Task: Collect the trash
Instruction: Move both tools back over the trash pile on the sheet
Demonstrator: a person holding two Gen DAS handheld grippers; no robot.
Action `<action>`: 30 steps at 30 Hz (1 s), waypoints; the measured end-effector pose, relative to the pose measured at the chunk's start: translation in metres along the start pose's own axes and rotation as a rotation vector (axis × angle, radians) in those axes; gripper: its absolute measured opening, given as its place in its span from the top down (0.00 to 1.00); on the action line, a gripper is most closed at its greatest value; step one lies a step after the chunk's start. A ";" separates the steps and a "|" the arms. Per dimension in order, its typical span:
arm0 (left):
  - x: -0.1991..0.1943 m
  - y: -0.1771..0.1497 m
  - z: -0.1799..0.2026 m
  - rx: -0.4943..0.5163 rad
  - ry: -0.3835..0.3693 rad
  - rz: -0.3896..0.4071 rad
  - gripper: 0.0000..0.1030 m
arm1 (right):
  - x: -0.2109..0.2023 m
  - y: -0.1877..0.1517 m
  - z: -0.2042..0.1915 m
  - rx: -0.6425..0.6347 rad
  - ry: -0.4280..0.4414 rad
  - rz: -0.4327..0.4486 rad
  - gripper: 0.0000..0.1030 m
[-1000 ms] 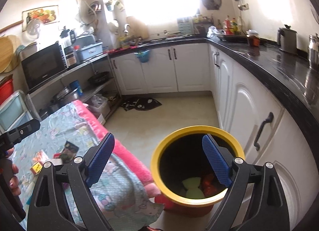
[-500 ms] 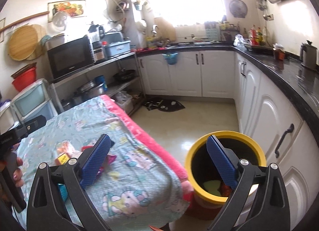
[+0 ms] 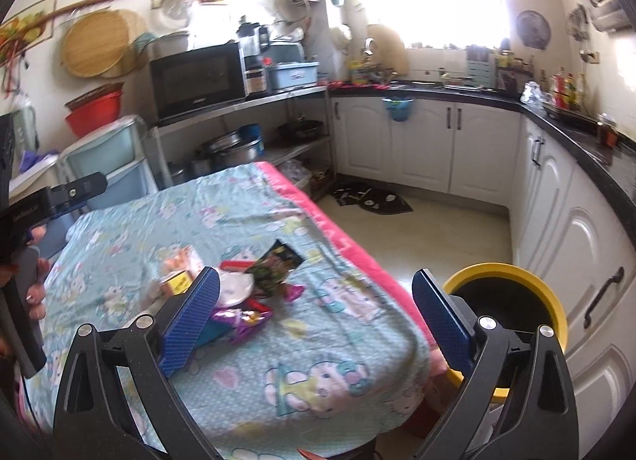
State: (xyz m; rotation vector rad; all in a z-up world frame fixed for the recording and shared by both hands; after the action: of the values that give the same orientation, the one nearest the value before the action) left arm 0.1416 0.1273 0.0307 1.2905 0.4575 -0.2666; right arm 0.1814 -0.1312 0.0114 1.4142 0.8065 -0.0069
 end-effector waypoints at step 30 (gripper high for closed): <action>0.072 -0.094 -0.113 -0.013 0.025 -0.281 0.10 | 0.080 -0.042 -0.087 -0.187 0.125 -0.170 0.08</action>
State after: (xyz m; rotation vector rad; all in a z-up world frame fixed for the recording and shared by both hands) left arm 0.1438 0.2157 -0.1066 1.2174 0.6618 -0.4819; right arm 0.1789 -0.0280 -0.0594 1.1751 1.0031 0.0259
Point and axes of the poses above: each gripper's, at about its wrist camera, not at the fingertips, and x roughly the way its jaws point, z to its right, y to its top, the point moved 7 cm from there along x, roughly the way its jaws point, and after that the axes turned 3 degrees about -x, right-handed, at the moved point
